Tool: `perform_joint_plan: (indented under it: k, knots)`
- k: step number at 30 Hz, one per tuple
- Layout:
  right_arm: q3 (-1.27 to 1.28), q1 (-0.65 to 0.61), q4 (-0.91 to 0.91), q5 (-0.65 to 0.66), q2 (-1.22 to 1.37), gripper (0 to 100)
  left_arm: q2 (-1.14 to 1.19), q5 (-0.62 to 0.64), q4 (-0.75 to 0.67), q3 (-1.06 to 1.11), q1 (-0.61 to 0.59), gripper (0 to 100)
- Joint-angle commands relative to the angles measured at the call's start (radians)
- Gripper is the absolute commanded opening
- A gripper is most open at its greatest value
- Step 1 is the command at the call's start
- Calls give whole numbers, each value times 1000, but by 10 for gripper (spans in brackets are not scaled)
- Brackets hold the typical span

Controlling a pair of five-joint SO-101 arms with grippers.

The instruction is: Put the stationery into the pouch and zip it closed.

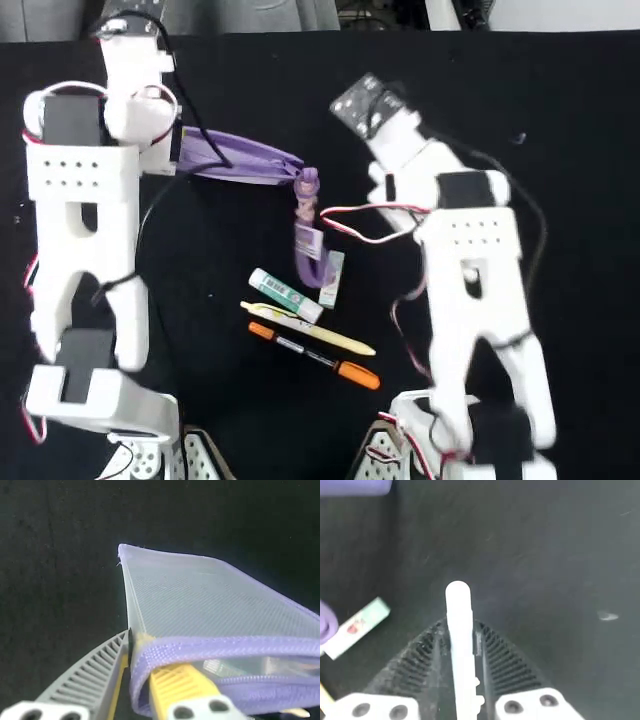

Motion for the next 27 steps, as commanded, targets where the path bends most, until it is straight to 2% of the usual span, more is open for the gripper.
perform_joint_plan:
  k: [1,8,14,20,27]
  knots:
    - [-73,-68,-38,-80,-177,11,89,12,23,-131,-12,28]
    - [-70,-192,-152,-173,-386,11,141,12,20,-104,58,29]
    - [-47,-281,-298,-295,-503,11,152,14,20,-90,64,29]
    - [140,-359,-608,-362,-610,11,152,14,17,-53,67,29]
    - [513,-500,-1016,-387,-817,11,153,61,-66,8,67,29]
